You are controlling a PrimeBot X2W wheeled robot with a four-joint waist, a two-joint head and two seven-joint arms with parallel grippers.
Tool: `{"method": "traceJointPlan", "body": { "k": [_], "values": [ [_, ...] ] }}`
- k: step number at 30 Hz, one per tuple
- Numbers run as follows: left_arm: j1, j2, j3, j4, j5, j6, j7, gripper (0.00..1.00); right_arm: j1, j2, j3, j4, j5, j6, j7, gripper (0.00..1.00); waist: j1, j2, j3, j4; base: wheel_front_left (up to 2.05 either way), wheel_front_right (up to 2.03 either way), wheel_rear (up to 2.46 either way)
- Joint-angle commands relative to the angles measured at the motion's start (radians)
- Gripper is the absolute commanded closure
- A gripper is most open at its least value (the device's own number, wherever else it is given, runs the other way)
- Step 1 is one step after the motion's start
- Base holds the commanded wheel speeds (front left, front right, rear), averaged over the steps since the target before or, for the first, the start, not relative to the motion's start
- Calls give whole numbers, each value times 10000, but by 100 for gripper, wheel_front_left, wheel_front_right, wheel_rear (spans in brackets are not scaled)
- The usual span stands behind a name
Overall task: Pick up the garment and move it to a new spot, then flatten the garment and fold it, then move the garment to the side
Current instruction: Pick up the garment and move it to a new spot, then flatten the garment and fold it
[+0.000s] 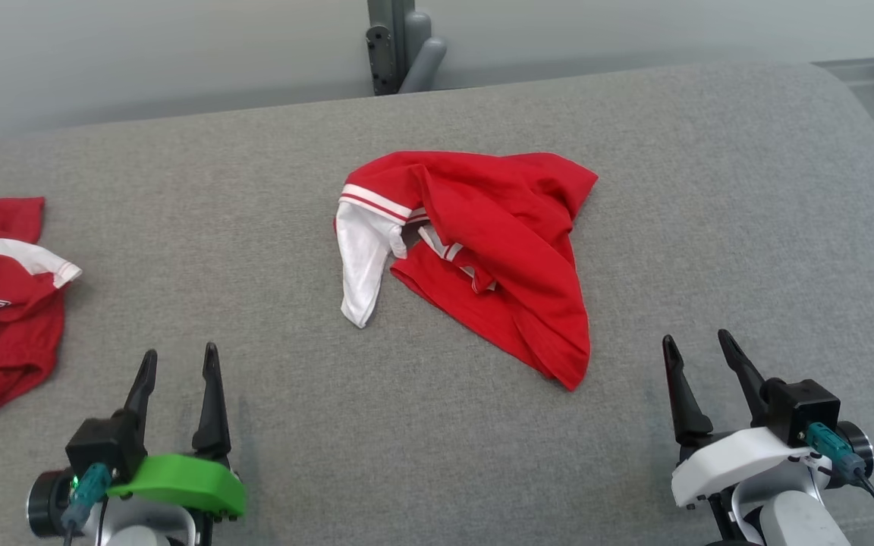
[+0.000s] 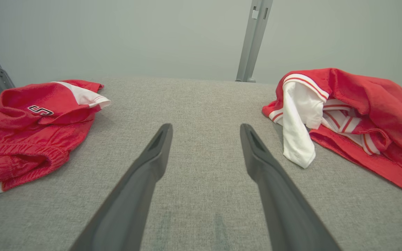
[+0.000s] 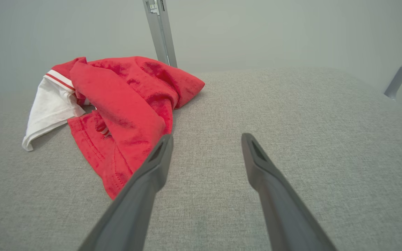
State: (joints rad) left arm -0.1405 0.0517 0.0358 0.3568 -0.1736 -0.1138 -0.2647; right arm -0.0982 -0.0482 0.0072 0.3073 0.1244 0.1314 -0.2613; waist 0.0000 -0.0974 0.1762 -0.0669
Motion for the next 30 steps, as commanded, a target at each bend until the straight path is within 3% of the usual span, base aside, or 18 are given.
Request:
{"method": "traceJointPlan", "body": {
  "k": [1,11,21,30],
  "values": [
    [348,-3,29,-135,13,56,7,0,177,-30,-24,-9,15,-14,-17,0,0,-1,-462,458,0,0,0],
    [1710,-5,-519,-834,-167,382,6,0,361,-23,49,-70,30,-14,-17,0,0,-1,-671,817,0,0,0],
    [1494,-5,-892,-1148,-361,615,7,0,98,-32,306,-157,-90,-14,-17,0,0,-1,-307,1037,0,0,0],
    [984,-3,-1593,-1185,-629,607,8,0,-1163,-382,1546,208,17,-14,-17,0,0,-1,468,2355,0,0,0]
  ]
}}
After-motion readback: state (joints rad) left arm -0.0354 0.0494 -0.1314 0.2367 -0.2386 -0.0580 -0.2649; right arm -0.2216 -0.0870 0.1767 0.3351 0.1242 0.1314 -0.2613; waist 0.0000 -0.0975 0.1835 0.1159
